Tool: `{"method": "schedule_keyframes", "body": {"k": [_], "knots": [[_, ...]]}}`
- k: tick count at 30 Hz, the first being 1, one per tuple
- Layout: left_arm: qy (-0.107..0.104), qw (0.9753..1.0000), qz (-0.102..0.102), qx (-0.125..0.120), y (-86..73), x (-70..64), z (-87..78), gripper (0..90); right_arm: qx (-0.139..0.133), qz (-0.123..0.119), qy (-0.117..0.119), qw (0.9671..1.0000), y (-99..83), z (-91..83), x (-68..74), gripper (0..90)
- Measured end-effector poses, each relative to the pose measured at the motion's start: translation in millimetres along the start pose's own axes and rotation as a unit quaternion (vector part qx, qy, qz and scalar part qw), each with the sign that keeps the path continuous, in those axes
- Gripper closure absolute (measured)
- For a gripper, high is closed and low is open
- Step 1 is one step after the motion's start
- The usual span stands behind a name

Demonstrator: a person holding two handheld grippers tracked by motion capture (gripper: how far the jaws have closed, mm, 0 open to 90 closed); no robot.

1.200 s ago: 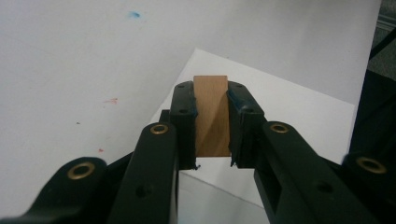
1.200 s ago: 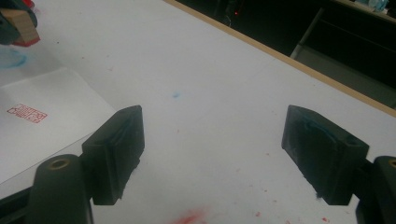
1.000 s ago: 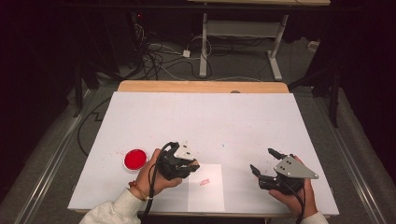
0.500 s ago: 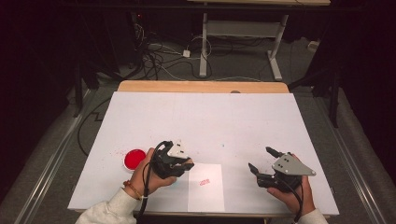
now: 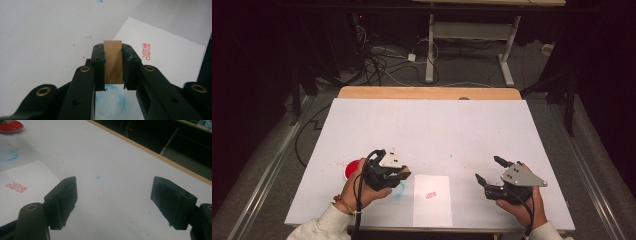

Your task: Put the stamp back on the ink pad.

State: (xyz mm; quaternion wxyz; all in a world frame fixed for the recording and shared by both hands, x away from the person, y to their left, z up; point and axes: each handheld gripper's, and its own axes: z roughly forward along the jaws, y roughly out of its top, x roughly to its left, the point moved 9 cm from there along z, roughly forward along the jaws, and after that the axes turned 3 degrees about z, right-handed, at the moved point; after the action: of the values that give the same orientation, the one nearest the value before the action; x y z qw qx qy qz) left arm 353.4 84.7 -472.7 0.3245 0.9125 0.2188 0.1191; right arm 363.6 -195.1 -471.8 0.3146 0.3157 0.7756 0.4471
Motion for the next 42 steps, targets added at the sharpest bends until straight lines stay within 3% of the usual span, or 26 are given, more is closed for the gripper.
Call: {"method": "schedule_keyframes", "body": {"k": [25,33,42], "knots": [[0.045,0.9978,-0.047,-0.011,-22.6,45.9,-34.4,73.3,-0.001,-0.003,0.004,1.0000,-0.6,-2.6,2.8,21.6],[0.060,0.9961,-0.064,0.003,-40.3,61.1,-40.7,73.2,-0.001,-0.005,0.005,1.0000,-0.7,-3.3,3.0,21.7],[0.053,0.9936,-0.096,0.027,-66.5,73.8,-44.9,73.2,0.003,-0.006,0.003,1.0000,-1.7,-3.2,3.2,21.9]]}}
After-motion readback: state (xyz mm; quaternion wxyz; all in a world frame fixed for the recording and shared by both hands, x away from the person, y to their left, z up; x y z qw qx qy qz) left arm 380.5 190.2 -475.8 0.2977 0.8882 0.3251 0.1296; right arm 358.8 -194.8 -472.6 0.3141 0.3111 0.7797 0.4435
